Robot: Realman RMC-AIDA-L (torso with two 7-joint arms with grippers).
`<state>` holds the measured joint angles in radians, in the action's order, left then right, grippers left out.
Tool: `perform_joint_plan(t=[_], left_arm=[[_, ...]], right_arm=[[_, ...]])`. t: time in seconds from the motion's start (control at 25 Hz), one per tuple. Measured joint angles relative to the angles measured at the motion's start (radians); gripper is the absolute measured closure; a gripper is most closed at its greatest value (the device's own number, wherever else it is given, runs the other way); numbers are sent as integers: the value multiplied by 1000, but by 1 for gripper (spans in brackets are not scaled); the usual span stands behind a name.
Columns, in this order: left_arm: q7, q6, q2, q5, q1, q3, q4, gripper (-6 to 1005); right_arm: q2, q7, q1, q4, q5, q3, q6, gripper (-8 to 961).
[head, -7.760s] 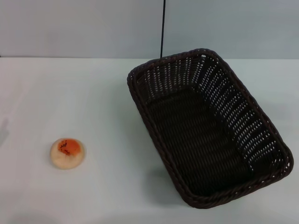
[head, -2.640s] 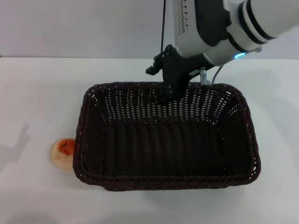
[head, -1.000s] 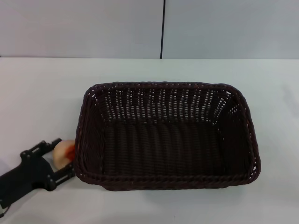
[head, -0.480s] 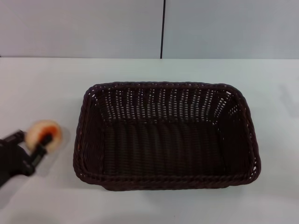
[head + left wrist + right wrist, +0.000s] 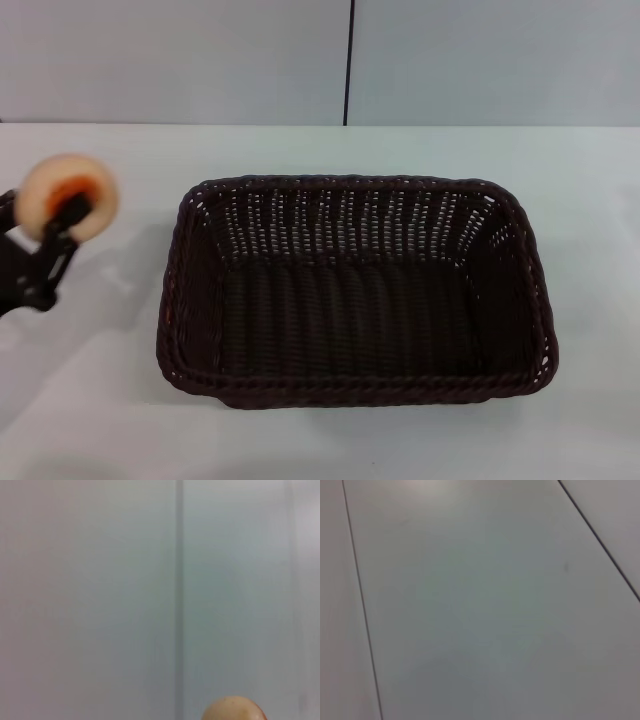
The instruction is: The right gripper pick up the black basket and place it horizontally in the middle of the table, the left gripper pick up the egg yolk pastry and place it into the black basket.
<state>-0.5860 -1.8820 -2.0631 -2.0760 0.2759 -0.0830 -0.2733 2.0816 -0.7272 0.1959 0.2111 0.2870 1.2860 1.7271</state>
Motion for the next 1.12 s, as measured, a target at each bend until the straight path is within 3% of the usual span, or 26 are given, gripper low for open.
perform_joint_plan(t=[0.2,0.28,0.4,0.56,0.72,0.84,0.88,0.92,0.96,1.0,1.04,1.08,1.12], left_arm=[[3,17,-5,-5,83,94,86,776],[8,119,-7,-6,144,171,159,773],[19,181,-7,-6,166,203,191,739],[22,192,-6,-5,161,215,191,693],[22,178,-1,4,115,203,176,526],[31,150,0,9,62,146,150,390],[69,139,-1,11,13,51,150,338],[69,139,-1,11,13,51,150,285],[98,137,-2,10,-14,-11,156,233],[155,139,-4,11,-57,-117,174,181],[155,139,-4,11,-57,-117,174,180],[217,150,-4,11,-95,-215,206,179],[217,150,-4,11,-95,-215,206,178]], right_arm=[[1,3,1,-37,0,-26,27,227],[2,4,7,-67,0,-40,45,227],[2,5,6,-85,0,-52,71,227],[3,5,1,-108,0,-73,109,227],[3,6,0,-128,0,-97,131,227],[3,7,-1,-135,0,-128,140,227],[2,10,-1,-135,0,-149,140,227],[2,10,-1,-135,0,-149,140,227],[1,18,-1,-136,0,-157,140,227],[1,43,0,-137,0,-172,140,227],[1,43,0,-137,0,-172,140,227],[2,73,2,-156,0,-184,133,227],[2,73,2,-156,0,-184,133,227]])
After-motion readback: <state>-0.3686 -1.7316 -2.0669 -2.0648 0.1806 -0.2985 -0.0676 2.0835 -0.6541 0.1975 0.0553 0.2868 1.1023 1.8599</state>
